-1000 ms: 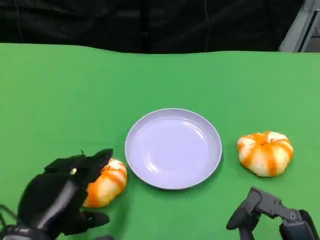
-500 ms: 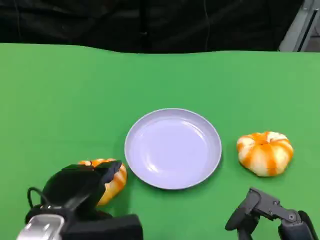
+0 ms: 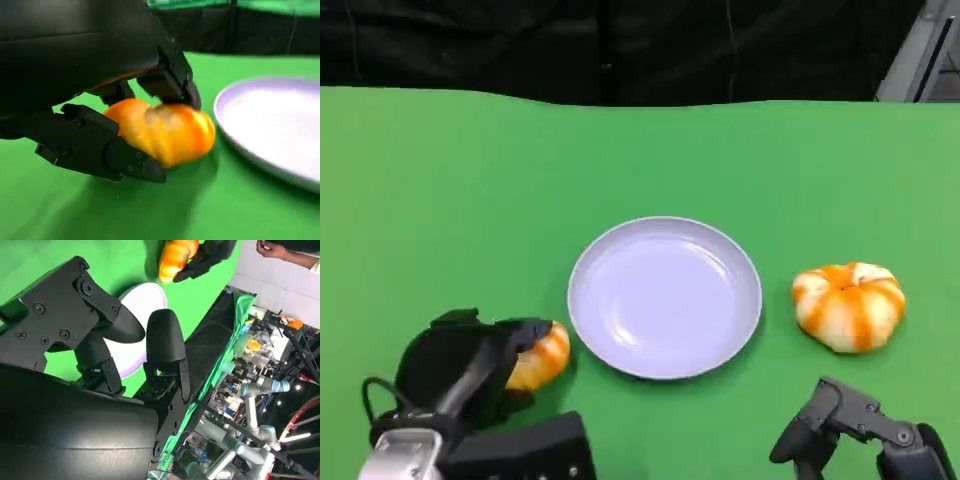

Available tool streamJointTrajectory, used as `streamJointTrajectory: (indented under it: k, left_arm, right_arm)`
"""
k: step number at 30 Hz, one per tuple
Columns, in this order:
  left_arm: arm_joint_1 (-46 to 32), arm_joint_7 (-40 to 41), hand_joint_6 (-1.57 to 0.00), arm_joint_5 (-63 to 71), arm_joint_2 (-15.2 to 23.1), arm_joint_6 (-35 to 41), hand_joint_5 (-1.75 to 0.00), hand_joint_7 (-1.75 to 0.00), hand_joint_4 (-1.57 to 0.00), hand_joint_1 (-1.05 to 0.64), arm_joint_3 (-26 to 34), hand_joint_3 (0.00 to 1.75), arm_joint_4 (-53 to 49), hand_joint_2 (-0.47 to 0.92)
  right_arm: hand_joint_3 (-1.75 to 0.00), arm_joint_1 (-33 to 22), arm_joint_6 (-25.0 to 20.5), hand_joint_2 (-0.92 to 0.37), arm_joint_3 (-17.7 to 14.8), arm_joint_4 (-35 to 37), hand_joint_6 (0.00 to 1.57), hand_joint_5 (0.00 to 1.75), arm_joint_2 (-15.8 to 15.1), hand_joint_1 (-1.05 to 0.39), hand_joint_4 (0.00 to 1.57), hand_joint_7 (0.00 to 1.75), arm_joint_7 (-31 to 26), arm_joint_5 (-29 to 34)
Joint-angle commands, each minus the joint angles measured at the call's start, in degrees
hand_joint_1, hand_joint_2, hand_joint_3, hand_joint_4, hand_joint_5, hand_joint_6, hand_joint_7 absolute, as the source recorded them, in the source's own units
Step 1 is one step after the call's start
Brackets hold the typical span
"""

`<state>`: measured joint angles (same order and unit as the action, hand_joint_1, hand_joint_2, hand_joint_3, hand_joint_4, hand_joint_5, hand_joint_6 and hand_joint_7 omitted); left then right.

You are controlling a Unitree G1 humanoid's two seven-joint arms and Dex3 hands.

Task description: Grasp the bread from the table and place it into the plate.

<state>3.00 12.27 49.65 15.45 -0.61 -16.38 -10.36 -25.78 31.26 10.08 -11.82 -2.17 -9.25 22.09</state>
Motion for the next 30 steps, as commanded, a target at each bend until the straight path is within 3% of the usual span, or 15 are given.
streamJointTrajectory:
  k: [1, 2, 6, 11, 24, 30]
  left_arm:
    - [-3.6, 13.7, -1.03, -4.0, 1.4, -10.1, -1.74, -0.89, -0.9, -0.11, 2.7, 1.07, -0.7, 0.46]
    - [-3.7, 15.0, -0.98, -4.3, 1.5, -11.1, -1.75, -1.03, -0.91, -0.1, 2.8, 1.21, -1.1, 0.38]
    - [-6.3, 25.6, -0.88, -4.6, 2.6, -19.9, -1.75, -1.35, -0.94, -0.11, 4.7, 1.52, 0.3, 0.23]
    - [-6.6, 30.8, -0.84, -4.0, 3.8, -26.8, -1.75, -1.48, -0.93, -0.15, 5.6, 1.68, 1.6, 0.17]
    - [1.7, 29.8, -0.85, -2.3, 2.1, -31.8, -1.75, -1.5, -0.95, -0.15, 3.1, 1.73, 1.1, 0.09]
    - [14.0, 26.5, -0.83, -2.1, -2.2, -30.9, -1.75, -1.53, -0.95, -0.15, -1.6, 1.67, -8.6, 0.1]
  right_arm:
    - [-1.33, -0.5, -0.1, -0.41, 0.2, -0.7, 0.73, 1.75, -0.4, -0.15, 0.78, 1.41, 0.1, -0.1]
    - [-1.33, -0.5, -0.1, -0.41, 0.2, -0.6, 0.73, 1.75, -0.4, -0.15, 0.78, 1.41, 0.0, 0.0]
    - [-1.34, -0.3, 0.0, -0.41, 0.3, -0.4, 0.73, 1.75, -0.3, -0.15, 0.79, 1.41, 0.0, 0.1]
    - [-1.32, -0.4, -0.2, -0.42, 0.9, -0.4, 0.73, 1.75, 0.0, -0.16, 0.79, 1.41, -0.3, 0.4]
    - [-1.27, -0.9, -0.7, -0.45, 2.0, -1.0, 0.73, 1.75, 0.4, -0.18, 0.82, 1.4, -0.8, 1.0]
    - [-1.22, -0.5, -0.5, -0.47, 2.0, -0.5, 0.73, 1.75, 0.5, -0.2, 0.82, 1.4, -1.1, 0.9]
